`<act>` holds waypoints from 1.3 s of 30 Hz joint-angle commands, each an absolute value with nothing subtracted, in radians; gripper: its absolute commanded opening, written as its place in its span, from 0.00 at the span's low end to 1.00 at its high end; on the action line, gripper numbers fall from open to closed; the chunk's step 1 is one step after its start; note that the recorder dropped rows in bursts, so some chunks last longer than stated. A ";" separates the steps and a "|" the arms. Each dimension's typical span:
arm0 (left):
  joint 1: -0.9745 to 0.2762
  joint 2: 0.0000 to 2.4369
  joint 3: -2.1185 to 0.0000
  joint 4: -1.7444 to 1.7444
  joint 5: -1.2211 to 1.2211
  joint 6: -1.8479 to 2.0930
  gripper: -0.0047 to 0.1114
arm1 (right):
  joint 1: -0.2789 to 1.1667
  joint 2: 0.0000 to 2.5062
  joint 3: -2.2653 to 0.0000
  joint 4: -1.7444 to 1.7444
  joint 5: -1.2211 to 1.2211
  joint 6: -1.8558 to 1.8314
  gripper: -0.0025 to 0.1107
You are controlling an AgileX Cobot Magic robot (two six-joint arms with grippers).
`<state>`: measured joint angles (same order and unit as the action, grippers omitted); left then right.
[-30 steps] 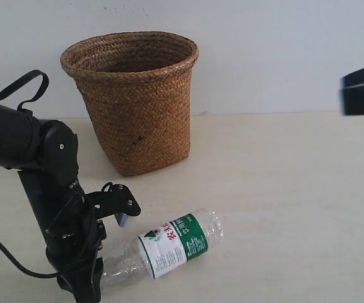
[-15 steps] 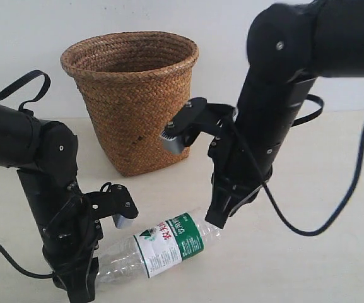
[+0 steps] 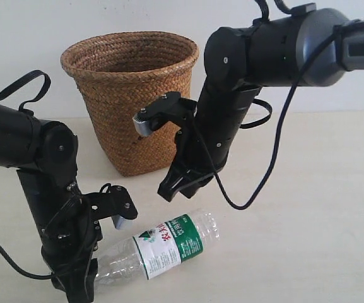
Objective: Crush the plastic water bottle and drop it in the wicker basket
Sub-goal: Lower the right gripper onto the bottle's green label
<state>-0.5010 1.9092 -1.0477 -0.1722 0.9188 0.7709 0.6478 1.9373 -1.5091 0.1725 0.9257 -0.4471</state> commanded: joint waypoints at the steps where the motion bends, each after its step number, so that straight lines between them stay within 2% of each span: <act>1: -0.510 1.908 -1.051 -0.168 0.925 0.776 0.08 | 0.651 1.992 -1.531 0.198 0.919 -0.388 0.02; 26: -0.510 1.908 -1.051 -0.166 0.934 0.776 0.08 | 0.687 1.989 -1.535 0.224 1.035 -0.252 0.02; 39: -0.510 1.908 -1.051 -0.164 0.938 0.776 0.08 | 0.700 2.209 -1.535 0.219 1.029 -0.244 0.02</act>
<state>-0.5010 1.9092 -1.0477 -0.1722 0.9314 0.7749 0.6988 2.1385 -1.5537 0.2264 1.0356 -0.2318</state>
